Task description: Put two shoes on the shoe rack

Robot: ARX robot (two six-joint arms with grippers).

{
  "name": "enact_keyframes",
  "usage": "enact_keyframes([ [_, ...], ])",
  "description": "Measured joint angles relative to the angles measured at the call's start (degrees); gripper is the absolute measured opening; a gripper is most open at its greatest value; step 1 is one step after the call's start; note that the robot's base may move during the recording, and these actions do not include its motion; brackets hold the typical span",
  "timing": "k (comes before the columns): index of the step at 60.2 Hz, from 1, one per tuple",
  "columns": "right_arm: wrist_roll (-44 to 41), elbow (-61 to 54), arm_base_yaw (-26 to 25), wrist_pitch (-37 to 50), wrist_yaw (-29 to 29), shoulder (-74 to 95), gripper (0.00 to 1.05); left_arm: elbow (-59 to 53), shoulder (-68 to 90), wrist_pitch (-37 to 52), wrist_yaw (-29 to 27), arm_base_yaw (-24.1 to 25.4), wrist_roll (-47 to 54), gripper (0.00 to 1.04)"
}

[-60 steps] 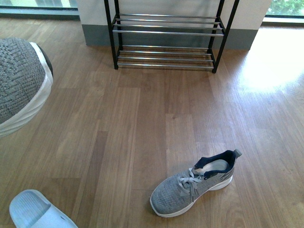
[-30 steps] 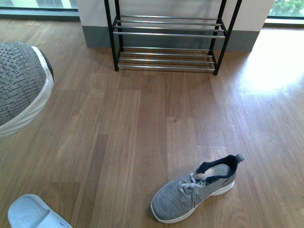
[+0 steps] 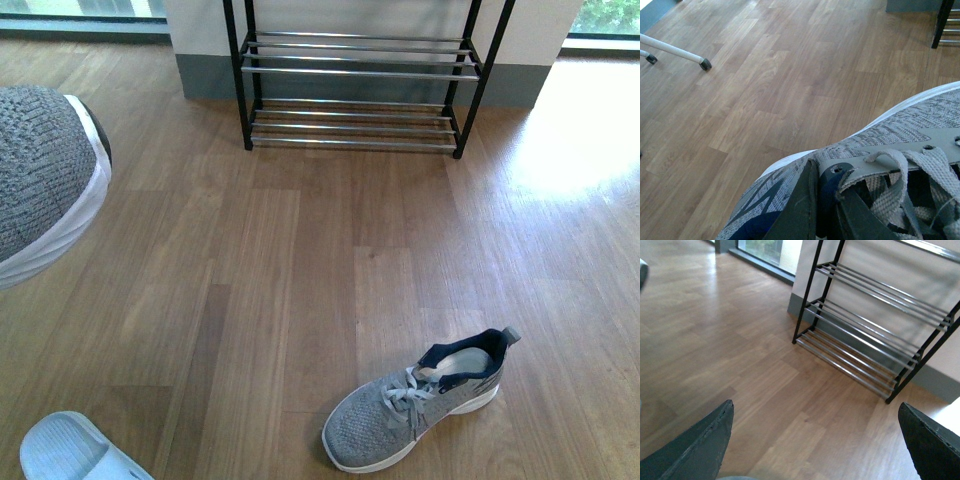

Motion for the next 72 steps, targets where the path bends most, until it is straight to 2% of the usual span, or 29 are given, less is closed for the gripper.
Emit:
enact_keyframes([
  [6,-5.6,5.5,0.5,9.2,1.6,19.5,0.95,0.0,0.0,0.0,0.0,0.0,0.0,0.02],
  [13,-8.9,10.7,0.8,14.5,2.1,38.7,0.95,0.0,0.0,0.0,0.0,0.0,0.0,0.02],
  [26,-15.1,20.2,1.0,18.5,2.6,63.0,0.95,0.0,0.0,0.0,0.0,0.0,0.0,0.02],
  [33,-22.8,24.3,1.0,19.9,3.0,74.3,0.95,0.0,0.0,0.0,0.0,0.0,0.0,0.02],
  [57,-37.7,30.2,-3.0,19.2,4.4,88.9,0.95,0.0,0.0,0.0,0.0,0.0,0.0,0.02],
  [72,-51.8,32.5,-6.0,22.6,4.3,95.4,0.95,0.0,0.0,0.0,0.0,0.0,0.0,0.02],
])
